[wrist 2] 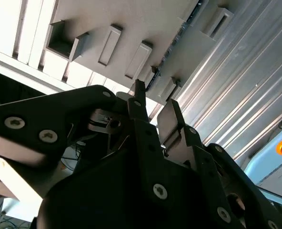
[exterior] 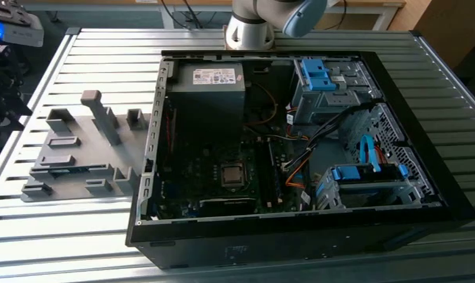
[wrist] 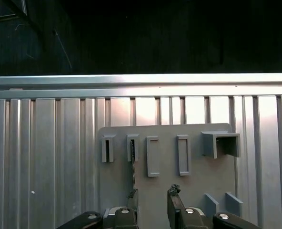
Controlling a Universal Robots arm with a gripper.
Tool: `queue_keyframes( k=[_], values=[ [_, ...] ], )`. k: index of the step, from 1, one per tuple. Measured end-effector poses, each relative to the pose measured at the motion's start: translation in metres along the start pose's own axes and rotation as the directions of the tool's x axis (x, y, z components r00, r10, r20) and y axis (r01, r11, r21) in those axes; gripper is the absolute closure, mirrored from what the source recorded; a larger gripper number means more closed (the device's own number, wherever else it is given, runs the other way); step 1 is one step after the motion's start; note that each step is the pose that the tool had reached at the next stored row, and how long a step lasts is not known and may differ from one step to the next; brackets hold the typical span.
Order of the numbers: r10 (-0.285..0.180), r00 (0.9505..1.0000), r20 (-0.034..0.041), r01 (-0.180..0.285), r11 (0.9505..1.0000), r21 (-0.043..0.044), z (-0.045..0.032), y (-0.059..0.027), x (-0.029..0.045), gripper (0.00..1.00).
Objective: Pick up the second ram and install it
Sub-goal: 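Pick up the second ram and move it above second insertion slot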
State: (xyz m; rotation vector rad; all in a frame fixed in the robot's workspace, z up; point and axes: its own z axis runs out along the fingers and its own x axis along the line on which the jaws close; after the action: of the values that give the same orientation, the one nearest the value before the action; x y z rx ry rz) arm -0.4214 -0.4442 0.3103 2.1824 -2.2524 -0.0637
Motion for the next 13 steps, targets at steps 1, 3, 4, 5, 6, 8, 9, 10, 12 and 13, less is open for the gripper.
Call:
queue_keyframes(
  k=[1, 3, 4, 5, 6, 8, 9, 10, 12, 13],
  values=[
    [0.0, 1.0, 0.0001, 0.0, 1.0, 0.0001, -0.0085, 0.0003, -0.0002, 0.62],
    [0.0, 1.0, 0.0, 0.0, 1.0, 0.0, -0.0088, 0.0003, -0.0002, 0.62],
    [0.0, 1.0, 0.0001, 0.0, 1.0, 0.0, -0.0089, 0.0003, -0.0002, 0.62],
    [0.0, 1.0, 0.0, 0.0, 1.0, 0.0, -0.009, 0.0003, -0.0002, 0.62],
    [0.0, 1.0, 0.0, 0.0, 1.0, 0.0, -0.0092, 0.0003, -0.0002, 0.62],
    [0.0, 1.0, 0.0, 0.0, 1.0, 0.0001, -0.0094, 0.0003, -0.0002, 0.61],
    [0.0, 1.0, 0.0, 0.0, 1.0, 0.0, -0.0095, 0.0003, -0.0002, 0.55],
    [0.0, 1.0, 0.0, 0.0, 1.0, 0.0, -0.0096, 0.0003, -0.0002, 0.55],
    [0.0, 1.0, 0.0001, 0.0, 1.0, 0.0001, -0.0098, 0.0003, -0.0002, 0.49],
    [0.0, 1.0, 0.0001, 0.0, 1.0, 0.0001, -0.0099, 0.0003, -0.0002, 0.49]
  ],
)
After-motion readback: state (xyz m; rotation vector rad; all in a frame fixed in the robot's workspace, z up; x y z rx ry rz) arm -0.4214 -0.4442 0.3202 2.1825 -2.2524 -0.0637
